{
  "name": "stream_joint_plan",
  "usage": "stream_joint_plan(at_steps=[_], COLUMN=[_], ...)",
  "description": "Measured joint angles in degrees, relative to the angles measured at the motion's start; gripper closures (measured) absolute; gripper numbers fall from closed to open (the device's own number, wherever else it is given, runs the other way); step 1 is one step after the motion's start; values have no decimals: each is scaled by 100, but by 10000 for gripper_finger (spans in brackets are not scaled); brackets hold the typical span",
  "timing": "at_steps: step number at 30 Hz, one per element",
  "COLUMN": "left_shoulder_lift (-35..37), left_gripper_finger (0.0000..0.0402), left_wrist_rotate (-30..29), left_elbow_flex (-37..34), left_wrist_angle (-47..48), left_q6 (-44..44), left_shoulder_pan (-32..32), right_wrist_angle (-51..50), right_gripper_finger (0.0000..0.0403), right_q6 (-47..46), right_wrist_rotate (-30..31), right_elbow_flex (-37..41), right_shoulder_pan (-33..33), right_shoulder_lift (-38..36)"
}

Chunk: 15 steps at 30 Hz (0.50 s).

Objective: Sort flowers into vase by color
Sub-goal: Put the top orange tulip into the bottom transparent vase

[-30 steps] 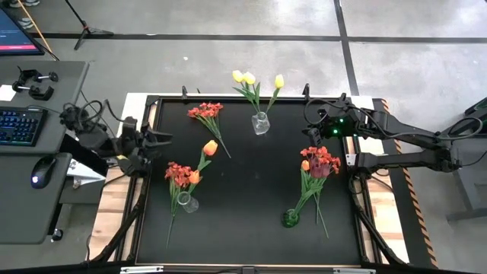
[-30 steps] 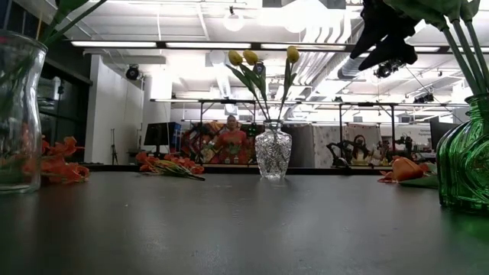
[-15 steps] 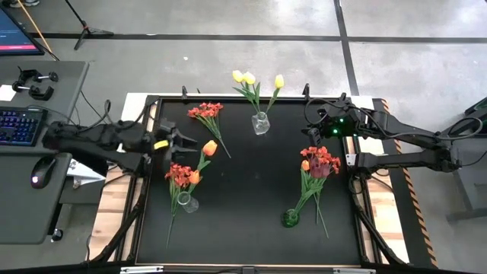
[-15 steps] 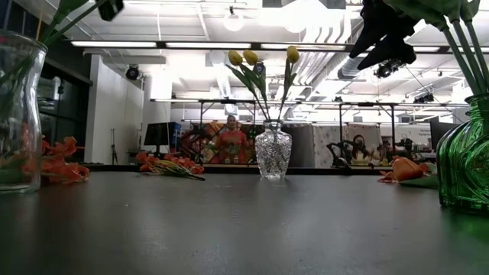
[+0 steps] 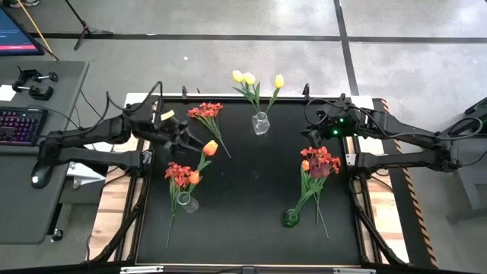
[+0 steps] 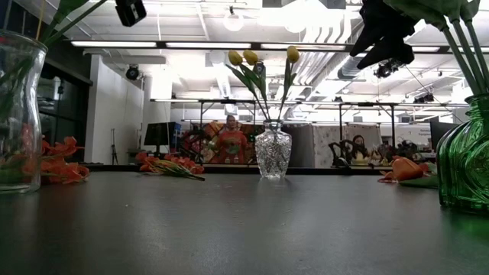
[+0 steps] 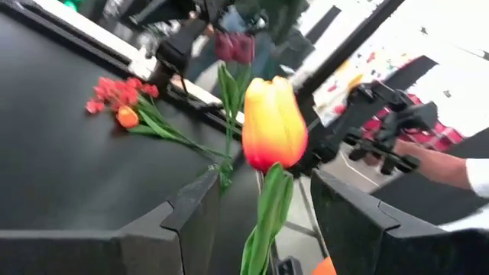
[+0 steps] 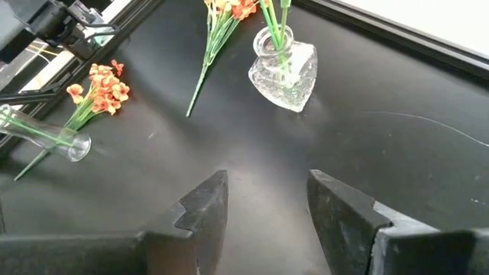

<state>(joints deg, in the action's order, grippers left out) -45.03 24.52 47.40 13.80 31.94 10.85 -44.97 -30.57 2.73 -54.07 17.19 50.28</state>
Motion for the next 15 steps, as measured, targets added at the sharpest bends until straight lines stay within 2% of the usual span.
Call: stream_joint_plan(at_steps=[10,15], left_shoulder_lift=[-387,-540], left_gripper_finger=[209,209], left_wrist_rotate=[999,1547], left_elbow_flex=[0,0], left_wrist_angle=[-55,-565], left_q6=[85,249], left_shoulder_pan=[330,335], right_wrist_angle=[-2,-2], right_gripper_finger=[234,234], right_q6=[-2,-2], right_wrist_rotate=[-32,-34], right_elbow_flex=[1,0], right_shoulder_pan=[1,2], right_shoulder_lift=[0,0])
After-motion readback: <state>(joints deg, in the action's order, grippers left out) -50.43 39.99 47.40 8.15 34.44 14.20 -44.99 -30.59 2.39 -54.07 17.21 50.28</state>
